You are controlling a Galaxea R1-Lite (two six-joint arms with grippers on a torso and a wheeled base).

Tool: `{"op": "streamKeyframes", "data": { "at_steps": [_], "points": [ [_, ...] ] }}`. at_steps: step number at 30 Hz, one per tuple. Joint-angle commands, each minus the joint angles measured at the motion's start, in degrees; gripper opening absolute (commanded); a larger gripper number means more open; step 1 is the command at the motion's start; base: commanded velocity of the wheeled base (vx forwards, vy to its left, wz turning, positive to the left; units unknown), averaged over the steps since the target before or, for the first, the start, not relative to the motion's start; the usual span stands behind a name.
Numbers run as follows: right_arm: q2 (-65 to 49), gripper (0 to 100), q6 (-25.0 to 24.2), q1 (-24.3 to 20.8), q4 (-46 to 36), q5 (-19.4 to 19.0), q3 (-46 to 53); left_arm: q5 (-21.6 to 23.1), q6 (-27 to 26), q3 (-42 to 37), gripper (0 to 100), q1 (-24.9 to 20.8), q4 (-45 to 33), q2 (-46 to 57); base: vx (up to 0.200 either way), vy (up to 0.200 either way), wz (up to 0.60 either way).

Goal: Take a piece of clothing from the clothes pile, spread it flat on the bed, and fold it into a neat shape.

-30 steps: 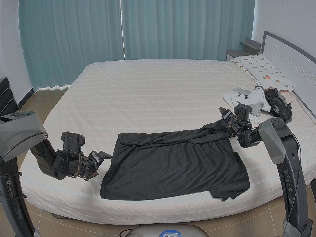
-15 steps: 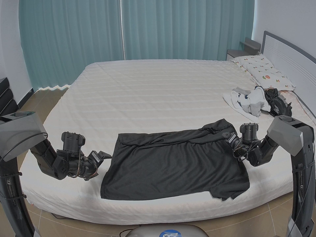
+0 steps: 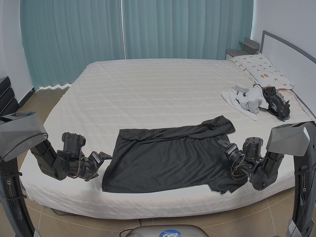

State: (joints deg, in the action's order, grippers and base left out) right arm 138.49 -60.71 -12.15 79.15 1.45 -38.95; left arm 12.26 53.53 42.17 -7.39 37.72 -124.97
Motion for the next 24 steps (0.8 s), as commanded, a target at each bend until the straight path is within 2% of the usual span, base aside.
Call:
{"op": "streamKeyframes", "data": {
  "at_steps": [1,5,15,24],
  "points": [
    [0.65,100,-0.46,-0.59,1.18,-0.92,2.83,-0.05,0.17,-0.07,100,0.0,0.08,0.07,0.0,0.0,0.0],
    [1.09,100,-0.46,-0.59,1.62,-0.84,2.83,-0.05,0.17,0.2,100,0.0,-0.01,0.07,0.0,0.0,0.0],
    [1.52,100,-0.55,-0.41,6.01,-1.1,4.76,-0.13,0.08,0.2,100,-0.08,-0.01,-0.01,0.0,-0.2,0.0],
    [1.61,100,-0.46,-0.33,6.19,-1.1,4.85,-0.4,0.17,0.55,100,0.0,-0.01,-0.19,0.0,-0.178,0.0]
  ]
}}
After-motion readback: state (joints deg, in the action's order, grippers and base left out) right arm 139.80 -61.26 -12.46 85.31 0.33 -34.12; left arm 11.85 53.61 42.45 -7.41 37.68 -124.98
